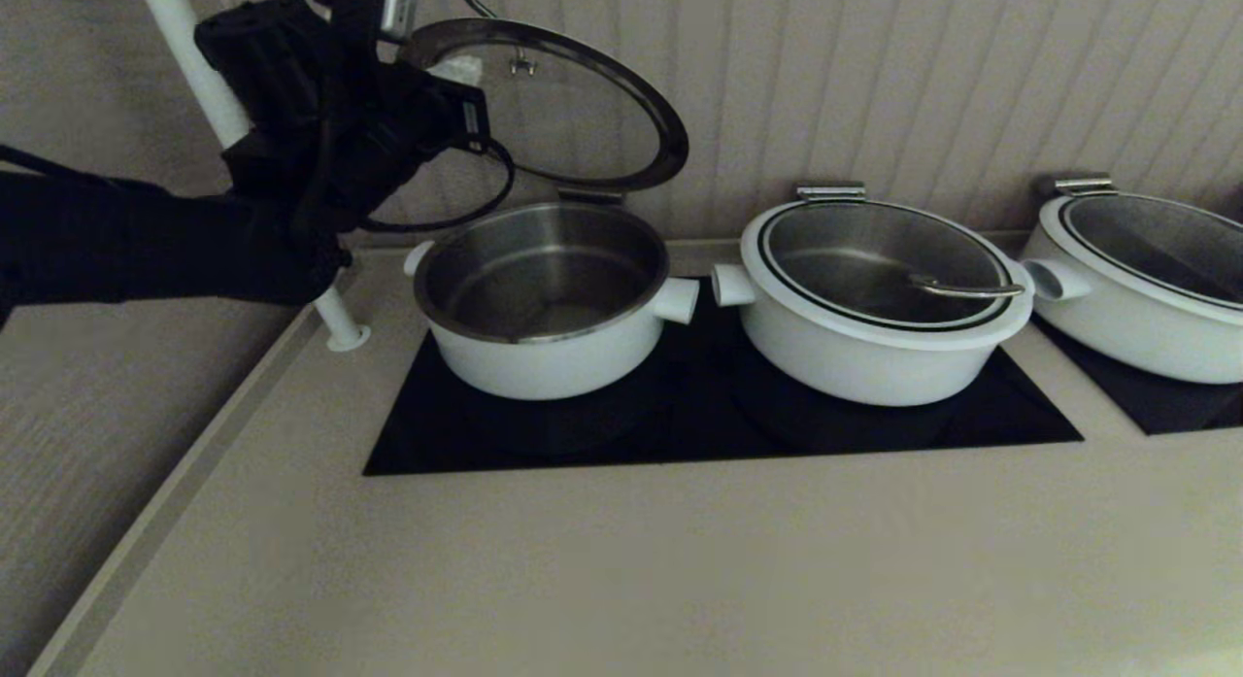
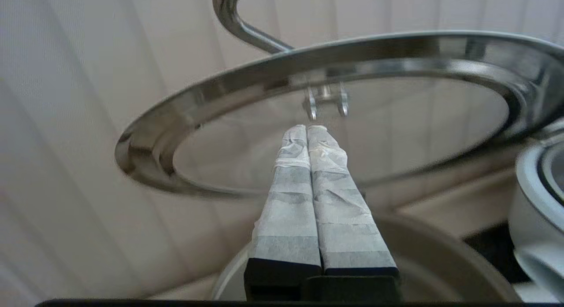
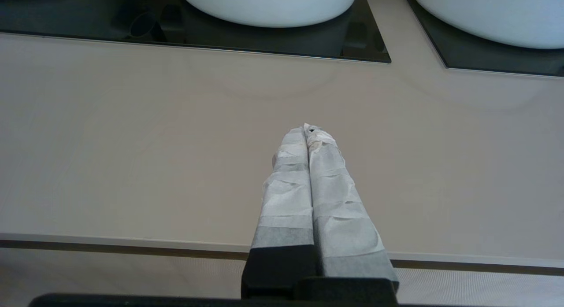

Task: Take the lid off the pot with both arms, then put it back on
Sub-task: Open the pot lid completely, then close the pot lid

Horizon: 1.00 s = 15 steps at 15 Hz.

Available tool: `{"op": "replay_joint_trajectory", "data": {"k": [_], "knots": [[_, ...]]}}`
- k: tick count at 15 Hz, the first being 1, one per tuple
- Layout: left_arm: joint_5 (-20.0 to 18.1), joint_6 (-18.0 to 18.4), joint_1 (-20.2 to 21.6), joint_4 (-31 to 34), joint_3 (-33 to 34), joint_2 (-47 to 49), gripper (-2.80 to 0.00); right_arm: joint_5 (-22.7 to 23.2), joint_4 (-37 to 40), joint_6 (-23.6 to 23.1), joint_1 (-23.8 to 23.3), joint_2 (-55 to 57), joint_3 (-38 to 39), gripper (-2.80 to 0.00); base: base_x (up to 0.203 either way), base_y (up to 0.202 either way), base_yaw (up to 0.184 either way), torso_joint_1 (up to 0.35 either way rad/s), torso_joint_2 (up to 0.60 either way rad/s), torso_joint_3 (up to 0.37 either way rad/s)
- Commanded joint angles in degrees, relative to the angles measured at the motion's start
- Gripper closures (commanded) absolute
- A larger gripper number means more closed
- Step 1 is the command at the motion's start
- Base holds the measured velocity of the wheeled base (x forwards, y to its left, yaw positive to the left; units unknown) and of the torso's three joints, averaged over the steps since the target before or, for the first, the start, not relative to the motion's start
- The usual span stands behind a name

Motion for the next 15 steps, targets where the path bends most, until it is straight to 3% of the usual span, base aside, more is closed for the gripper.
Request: {"op": "replay_joint_trajectory", "data": {"k": [1,4,6,15], "knots": [[-0.1,0.1,0.0,-0.2,4.1,-4.2,0.00,0.0,0.0,-0.1,0.0,0.1,0.0,0.00,0.000,0.000,0.000,0.000,0.00,0.000],[-0.3,0.4,0.1,1.0,6.1,-6.7,0.00,0.0,0.0,-0.1,0.0,0.1,0.0,0.00,0.000,0.000,0.000,0.000,0.00,0.000],[-0.4,0.6,0.1,5.3,5.0,-7.9,0.00,0.0,0.0,-0.1,0.0,0.1,0.0,0.00,0.000,0.000,0.000,0.000,0.00,0.000],[-0.7,1.1,0.1,22.9,-15.3,-4.1,0.00,0.0,0.0,-0.1,0.0,0.1,0.0,0.00,0.000,0.000,0.000,0.000,0.00,0.000]]}}
